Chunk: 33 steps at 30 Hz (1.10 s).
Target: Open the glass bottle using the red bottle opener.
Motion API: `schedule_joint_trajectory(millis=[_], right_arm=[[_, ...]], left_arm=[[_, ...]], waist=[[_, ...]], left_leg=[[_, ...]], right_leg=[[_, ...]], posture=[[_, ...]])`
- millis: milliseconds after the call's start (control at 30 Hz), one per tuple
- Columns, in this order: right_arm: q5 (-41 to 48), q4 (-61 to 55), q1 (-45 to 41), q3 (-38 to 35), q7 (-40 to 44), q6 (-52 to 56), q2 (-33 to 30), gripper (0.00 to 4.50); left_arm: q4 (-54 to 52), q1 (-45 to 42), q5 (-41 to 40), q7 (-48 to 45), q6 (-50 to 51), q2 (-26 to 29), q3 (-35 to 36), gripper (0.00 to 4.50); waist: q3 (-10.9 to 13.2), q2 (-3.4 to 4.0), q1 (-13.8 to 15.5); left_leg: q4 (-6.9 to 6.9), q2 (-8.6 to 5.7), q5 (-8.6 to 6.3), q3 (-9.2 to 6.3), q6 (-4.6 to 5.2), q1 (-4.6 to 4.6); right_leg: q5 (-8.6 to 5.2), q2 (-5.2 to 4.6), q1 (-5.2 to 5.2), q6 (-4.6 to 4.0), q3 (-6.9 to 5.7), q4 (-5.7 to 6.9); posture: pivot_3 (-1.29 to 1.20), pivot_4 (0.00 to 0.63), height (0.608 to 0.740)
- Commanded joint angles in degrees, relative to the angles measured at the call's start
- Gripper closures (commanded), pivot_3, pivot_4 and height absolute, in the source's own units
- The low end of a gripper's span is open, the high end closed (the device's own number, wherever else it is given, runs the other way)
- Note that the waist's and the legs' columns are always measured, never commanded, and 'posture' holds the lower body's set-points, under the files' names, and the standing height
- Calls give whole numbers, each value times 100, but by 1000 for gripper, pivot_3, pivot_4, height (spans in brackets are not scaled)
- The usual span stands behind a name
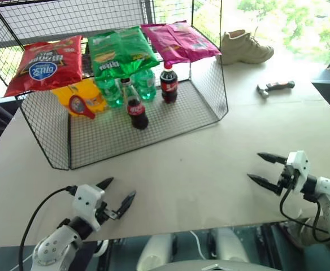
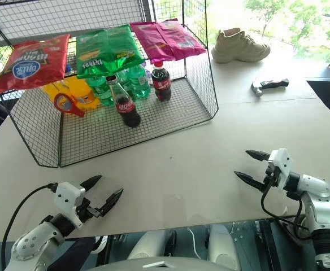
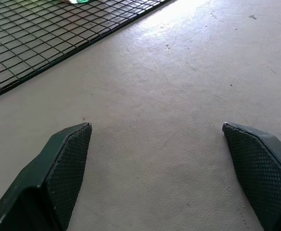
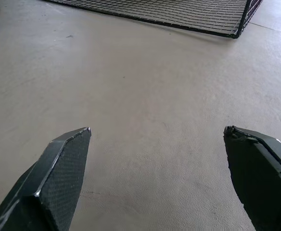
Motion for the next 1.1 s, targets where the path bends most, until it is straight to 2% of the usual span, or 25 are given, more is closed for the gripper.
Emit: schedule_joint_trajectory(millis=[33,200,400,667,900,1100], right_arm=[[73,-180,3,-133,-6,-78,-17,61],[129,-530,25,-27,-68,33,79,61],[342,-1889,97,297,-544,727,406,61],[871,-3859,-148,980,-1243,1857,795,61],[1183,-4511,-704,1155,-1731,2493,928,61],[1289,-4659,-977,1175,-2017,2765,996,61]], left_arm=[[-16,14,-10,-12,-65,-22,48,0],[107,-213,31,85,-80,-40,87,0],[200,-849,-12,621,16,-279,251,0],[406,-2446,55,1948,271,-457,928,0],[795,-3555,258,2506,373,-320,1097,0],[984,-3921,242,2637,391,-349,1089,0]], waist=[[0,0,0],[0,0,3],[2,-1,8],[3,-6,13],[9,-18,13],[9,-22,6]], left_leg=[[0,0,0,0,0,0],[0,0,0,-1,0,0],[0,1,1,-6,-1,-2],[0,-2,4,-27,-9,-15],[0,-16,9,-34,-18,-22],[-1,-17,18,-35,-34,-25]], right_leg=[[0,0,0,0,0,0],[0,0,0,0,-1,0],[9,0,-1,16,-4,1],[15,2,-10,21,-22,2],[16,-1,-16,22,-27,3],[17,0,-19,21,-28,4]], posture=[[0,150,740],[0,150,740],[0,150,740],[0,150,740],[0,150,740],[0,150,740]])
